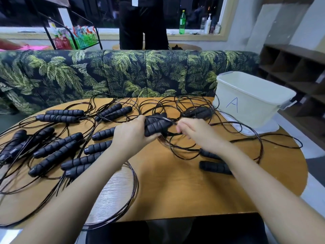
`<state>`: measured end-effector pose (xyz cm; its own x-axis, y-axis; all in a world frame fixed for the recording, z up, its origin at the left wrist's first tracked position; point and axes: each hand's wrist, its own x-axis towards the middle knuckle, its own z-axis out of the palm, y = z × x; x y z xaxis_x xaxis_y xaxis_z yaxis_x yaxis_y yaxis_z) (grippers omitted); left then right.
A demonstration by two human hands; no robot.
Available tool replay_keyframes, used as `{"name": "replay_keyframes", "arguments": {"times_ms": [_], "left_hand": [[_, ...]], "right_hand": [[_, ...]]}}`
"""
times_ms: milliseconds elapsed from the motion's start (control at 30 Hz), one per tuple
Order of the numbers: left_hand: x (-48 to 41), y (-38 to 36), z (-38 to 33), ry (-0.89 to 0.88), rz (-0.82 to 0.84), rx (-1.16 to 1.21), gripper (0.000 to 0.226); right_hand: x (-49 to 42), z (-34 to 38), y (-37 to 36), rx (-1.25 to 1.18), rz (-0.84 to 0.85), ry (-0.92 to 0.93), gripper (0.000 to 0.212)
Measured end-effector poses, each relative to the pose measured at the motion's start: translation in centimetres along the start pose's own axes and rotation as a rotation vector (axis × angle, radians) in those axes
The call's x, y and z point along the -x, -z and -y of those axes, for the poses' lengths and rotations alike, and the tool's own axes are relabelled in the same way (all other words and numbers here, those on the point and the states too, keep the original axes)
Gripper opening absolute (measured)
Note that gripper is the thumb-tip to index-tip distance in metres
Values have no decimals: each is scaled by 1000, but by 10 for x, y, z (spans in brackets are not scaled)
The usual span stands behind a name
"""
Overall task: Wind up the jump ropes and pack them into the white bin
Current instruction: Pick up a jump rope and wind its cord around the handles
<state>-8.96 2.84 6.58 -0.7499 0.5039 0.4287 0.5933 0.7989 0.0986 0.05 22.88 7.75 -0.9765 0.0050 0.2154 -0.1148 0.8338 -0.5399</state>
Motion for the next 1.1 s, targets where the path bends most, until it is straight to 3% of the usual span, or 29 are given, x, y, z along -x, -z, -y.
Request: {"name": "replay_keyframes", "arguments": {"times_ms": [67, 133, 233, 300, 433, 533, 633, 700, 767, 900, 1000, 1100], "left_hand": [[-1, -3, 2, 65, 5, 55, 59], [1, -4, 0, 64, -3, 135, 59], [5, 0, -5, 19, -22, 252, 58], [8, 6, -7, -81, -15, 325, 61], [14, 21, -6, -427, 68, 295, 70], [21, 26, -7, -611, 115, 192, 65], [25, 26, -12, -775, 131, 57, 60], [27, 23, -15, -806, 94, -91, 57], [28, 22, -19, -774, 114, -219, 55], [30, 12, -36, -591, 202, -433, 54], [30, 7, -43, -382, 201, -485, 55], [25, 3, -46, -116, 164, -352, 51]], "right_hand": [[13, 3, -20, -113, -10, 10, 27], [21, 2, -31, -404, 46, -39, 27], [24, -10, -35, -781, 230, -132, 26], [21, -19, -33, -828, 347, -144, 25], [10, -18, -13, -479, 534, -43, 16], [-10, -5, 4, -171, 694, 29, 33], [-30, 0, 18, 33, 781, 76, 20], [-37, 1, 24, 103, 735, 52, 14], [-40, 5, 22, 204, 693, 53, 20], [-34, 27, 10, 468, 565, 101, 30], [-27, 37, 1, 618, 359, 105, 33], [-19, 34, -17, 689, 49, 159, 27]]}}
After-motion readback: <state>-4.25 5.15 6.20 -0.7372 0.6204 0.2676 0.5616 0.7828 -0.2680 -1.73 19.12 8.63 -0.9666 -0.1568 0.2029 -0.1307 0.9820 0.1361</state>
